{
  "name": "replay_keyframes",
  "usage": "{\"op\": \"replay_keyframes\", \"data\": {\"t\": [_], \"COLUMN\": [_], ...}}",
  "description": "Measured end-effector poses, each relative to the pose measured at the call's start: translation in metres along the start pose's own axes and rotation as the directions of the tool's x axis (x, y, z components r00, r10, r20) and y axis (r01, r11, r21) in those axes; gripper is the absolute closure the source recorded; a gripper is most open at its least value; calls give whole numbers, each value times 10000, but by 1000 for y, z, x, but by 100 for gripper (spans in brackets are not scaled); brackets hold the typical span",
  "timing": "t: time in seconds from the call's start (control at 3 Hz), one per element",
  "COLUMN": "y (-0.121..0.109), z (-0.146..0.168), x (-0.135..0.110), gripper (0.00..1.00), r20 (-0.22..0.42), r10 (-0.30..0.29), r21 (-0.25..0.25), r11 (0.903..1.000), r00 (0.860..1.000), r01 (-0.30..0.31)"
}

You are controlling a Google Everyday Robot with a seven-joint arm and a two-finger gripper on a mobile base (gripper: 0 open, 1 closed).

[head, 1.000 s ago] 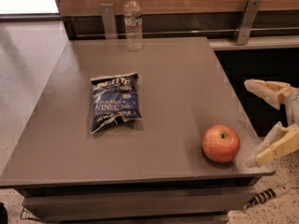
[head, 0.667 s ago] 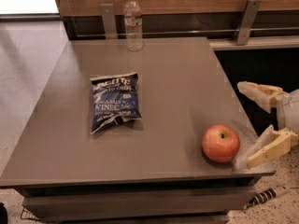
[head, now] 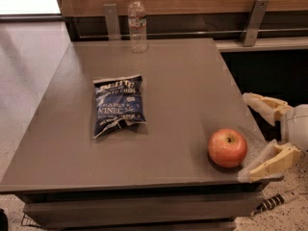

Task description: Move apple near water bottle

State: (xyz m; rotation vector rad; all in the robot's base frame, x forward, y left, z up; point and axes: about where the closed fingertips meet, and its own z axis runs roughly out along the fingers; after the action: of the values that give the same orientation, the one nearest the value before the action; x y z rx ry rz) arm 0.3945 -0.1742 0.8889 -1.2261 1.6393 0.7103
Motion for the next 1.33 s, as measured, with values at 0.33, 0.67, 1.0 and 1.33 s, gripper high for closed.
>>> {"op": "replay_keyframes", "data": {"t": [0.33, 0.67, 1.0, 1.33], "y": [1, 7, 13, 19], "z": [8, 17, 21, 26], "x": [4, 14, 25, 38], "gripper": [0, 0, 0, 2], "r20": [204, 409, 636, 850], "r10": [89, 194, 347, 490], "r21": [-248, -517, -723, -945], "r11": [9997, 9985, 9969, 9947], "r00": [9998, 9990, 9974, 9952], "r01": [-83, -173, -301, -409]}}
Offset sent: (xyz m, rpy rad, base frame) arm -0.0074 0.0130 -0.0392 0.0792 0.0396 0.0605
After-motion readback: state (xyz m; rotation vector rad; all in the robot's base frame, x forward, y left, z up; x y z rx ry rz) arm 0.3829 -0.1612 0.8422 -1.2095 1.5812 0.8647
